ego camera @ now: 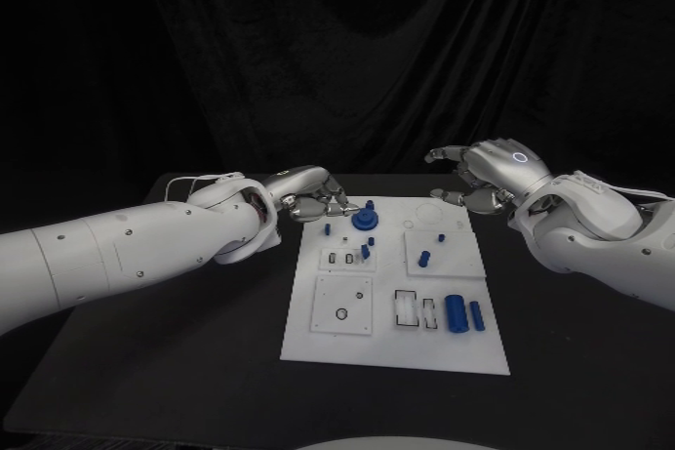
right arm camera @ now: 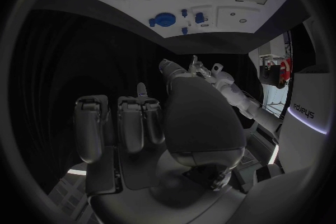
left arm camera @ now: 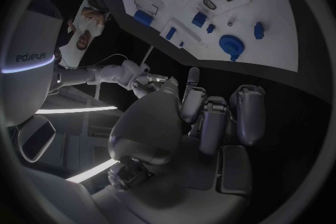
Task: Assemble the parts on the task board
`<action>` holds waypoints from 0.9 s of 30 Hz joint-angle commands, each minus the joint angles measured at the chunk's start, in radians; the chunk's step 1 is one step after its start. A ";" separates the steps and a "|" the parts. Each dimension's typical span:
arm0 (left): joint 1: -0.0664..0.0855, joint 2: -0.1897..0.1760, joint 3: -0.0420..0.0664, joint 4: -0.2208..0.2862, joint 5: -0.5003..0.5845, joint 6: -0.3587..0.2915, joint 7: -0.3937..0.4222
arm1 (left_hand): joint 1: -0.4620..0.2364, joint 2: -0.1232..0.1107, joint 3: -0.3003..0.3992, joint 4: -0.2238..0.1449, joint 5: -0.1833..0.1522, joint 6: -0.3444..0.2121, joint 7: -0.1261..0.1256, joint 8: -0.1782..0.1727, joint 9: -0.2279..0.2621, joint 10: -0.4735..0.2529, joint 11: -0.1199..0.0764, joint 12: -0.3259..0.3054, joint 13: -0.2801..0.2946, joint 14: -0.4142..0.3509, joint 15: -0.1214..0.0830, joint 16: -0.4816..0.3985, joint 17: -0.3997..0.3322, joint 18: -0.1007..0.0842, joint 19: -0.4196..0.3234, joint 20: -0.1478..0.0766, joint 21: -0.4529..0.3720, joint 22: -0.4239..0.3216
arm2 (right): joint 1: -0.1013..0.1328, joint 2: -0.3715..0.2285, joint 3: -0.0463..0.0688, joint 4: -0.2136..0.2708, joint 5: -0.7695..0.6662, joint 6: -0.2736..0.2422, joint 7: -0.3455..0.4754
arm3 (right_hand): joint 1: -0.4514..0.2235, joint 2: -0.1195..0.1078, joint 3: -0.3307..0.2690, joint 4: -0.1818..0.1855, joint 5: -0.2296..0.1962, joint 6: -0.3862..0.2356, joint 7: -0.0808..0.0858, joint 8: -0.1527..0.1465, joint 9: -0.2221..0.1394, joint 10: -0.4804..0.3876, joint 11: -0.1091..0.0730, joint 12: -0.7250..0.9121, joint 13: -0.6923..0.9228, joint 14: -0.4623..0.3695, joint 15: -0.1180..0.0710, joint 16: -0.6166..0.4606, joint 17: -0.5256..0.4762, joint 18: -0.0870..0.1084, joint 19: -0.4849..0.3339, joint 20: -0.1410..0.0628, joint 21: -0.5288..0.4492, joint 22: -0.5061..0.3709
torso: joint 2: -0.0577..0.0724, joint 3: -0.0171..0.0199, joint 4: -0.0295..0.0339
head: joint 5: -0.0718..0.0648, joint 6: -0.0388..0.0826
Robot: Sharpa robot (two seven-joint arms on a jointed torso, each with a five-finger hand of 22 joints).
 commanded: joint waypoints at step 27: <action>0.011 0.158 0.001 0.013 -0.103 0.335 -0.657 | -0.218 -0.013 -0.010 0.010 0.024 -0.029 -0.080 0.269 0.520 0.185 -0.152 0.240 0.342 0.101 -0.085 0.003 0.263 -0.040 0.136 -0.071 0.062 0.176 | 0.001 0.000 0.001 -0.011 -0.008 0.080 -0.049 | 0.007 0.006 0.004 -0.007 -0.002 0.029 -0.001 0.018 0.008 0.104 -0.003 0.003 0.263 0.104 -0.002 0.003 0.263 -0.008 0.102 -0.001 0.003 0.263 | 0.013 0.0178 -0.0271 | 0.033 -0.076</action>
